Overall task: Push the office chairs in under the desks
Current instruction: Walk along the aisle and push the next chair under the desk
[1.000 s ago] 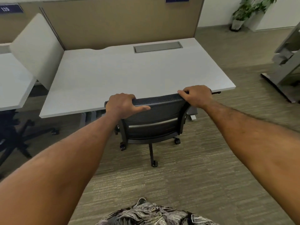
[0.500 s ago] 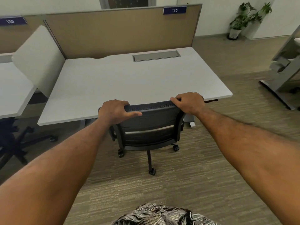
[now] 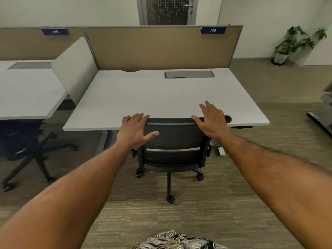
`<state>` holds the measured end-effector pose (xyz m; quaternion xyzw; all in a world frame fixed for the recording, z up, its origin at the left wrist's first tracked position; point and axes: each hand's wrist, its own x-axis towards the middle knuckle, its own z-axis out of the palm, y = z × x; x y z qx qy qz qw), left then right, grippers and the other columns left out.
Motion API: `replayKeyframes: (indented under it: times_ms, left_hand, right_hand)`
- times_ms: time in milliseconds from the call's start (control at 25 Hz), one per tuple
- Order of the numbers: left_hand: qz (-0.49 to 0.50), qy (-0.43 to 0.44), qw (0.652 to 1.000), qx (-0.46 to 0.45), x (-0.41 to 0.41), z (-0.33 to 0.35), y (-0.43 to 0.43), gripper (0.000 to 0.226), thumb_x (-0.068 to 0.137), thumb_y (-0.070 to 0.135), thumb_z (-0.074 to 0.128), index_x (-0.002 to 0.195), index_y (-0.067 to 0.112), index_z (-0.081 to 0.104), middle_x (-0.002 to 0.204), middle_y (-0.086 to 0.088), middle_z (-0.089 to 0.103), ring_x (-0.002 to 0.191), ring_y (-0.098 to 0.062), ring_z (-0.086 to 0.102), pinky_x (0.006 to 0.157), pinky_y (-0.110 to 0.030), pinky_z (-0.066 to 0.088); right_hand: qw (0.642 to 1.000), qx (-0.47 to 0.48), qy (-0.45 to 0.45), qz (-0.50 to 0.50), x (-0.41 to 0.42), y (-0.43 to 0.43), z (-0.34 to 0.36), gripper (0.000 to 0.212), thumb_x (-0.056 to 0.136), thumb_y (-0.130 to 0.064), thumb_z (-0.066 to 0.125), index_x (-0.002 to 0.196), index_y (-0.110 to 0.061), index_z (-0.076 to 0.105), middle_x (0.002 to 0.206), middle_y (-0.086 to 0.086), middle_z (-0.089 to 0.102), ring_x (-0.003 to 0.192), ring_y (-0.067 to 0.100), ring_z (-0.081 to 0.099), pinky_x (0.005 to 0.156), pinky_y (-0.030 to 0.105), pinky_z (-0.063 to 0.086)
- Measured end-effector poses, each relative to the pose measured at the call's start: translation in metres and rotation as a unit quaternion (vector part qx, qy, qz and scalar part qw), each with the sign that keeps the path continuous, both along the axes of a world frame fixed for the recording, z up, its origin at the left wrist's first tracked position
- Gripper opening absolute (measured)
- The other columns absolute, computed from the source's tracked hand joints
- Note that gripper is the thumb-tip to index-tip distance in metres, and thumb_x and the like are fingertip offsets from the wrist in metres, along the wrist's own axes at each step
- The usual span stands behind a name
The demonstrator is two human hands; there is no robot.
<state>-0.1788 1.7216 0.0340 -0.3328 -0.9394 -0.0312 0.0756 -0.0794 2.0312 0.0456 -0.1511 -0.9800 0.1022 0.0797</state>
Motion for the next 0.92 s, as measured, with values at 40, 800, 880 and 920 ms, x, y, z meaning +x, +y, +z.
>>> replayKeyframes:
  times_ms: [40, 800, 880, 920]
  left_hand:
    - [0.013, -0.001, 1.000, -0.021, 0.003, 0.003, -0.008, 0.103, 0.085, 0.091, 0.015, 0.157, 0.019, 0.034, 0.161, -0.011, 0.039, 0.148, -0.029, 0.035, 0.122, -0.052, 0.023]
    - [0.399, 0.029, 0.916, -0.021, 0.099, -0.022, -0.353, 0.109, 0.083, 0.091, 0.006, 0.164, 0.019, -0.003, 0.172, -0.011, -0.011, 0.158, -0.026, -0.014, 0.125, -0.056, -0.009]
    - [0.423, 0.017, 0.906, -0.009, 0.109, -0.030, -0.387, 0.109, 0.082, 0.090, 0.008, 0.165, 0.018, 0.000, 0.172, -0.011, -0.009, 0.158, -0.026, -0.012, 0.125, -0.056, -0.009]
    - [0.435, 0.016, 0.900, -0.004, 0.115, -0.034, -0.406, 0.109, 0.082, 0.089, 0.009, 0.165, 0.018, 0.002, 0.173, -0.011, -0.008, 0.158, -0.026, -0.011, 0.125, -0.056, -0.009]
  right_hand:
    - [1.000, 0.000, 0.002, 0.013, -0.003, -0.008, 0.003, 0.076, 0.102, -0.064, 0.036, 0.161, -0.018, 0.025, 0.170, 0.011, 0.014, 0.155, 0.029, 0.016, 0.125, 0.052, 0.015]
    - [0.908, 0.096, 0.044, 0.405, -0.115, -0.387, -0.016, 0.101, 0.086, -0.089, 0.017, 0.163, -0.028, -0.006, 0.168, 0.006, -0.024, 0.153, 0.025, -0.026, 0.121, 0.056, -0.018]
    - [0.892, 0.099, 0.043, 0.439, -0.120, -0.440, -0.021, 0.101, 0.088, -0.088, 0.021, 0.164, -0.027, -0.004, 0.169, 0.007, -0.021, 0.153, 0.025, -0.025, 0.119, 0.055, -0.022]
    - [0.884, 0.099, 0.042, 0.454, -0.122, -0.467, -0.024, 0.101, 0.088, -0.088, 0.022, 0.164, -0.026, -0.003, 0.169, 0.007, -0.020, 0.153, 0.025, -0.025, 0.118, 0.055, -0.024]
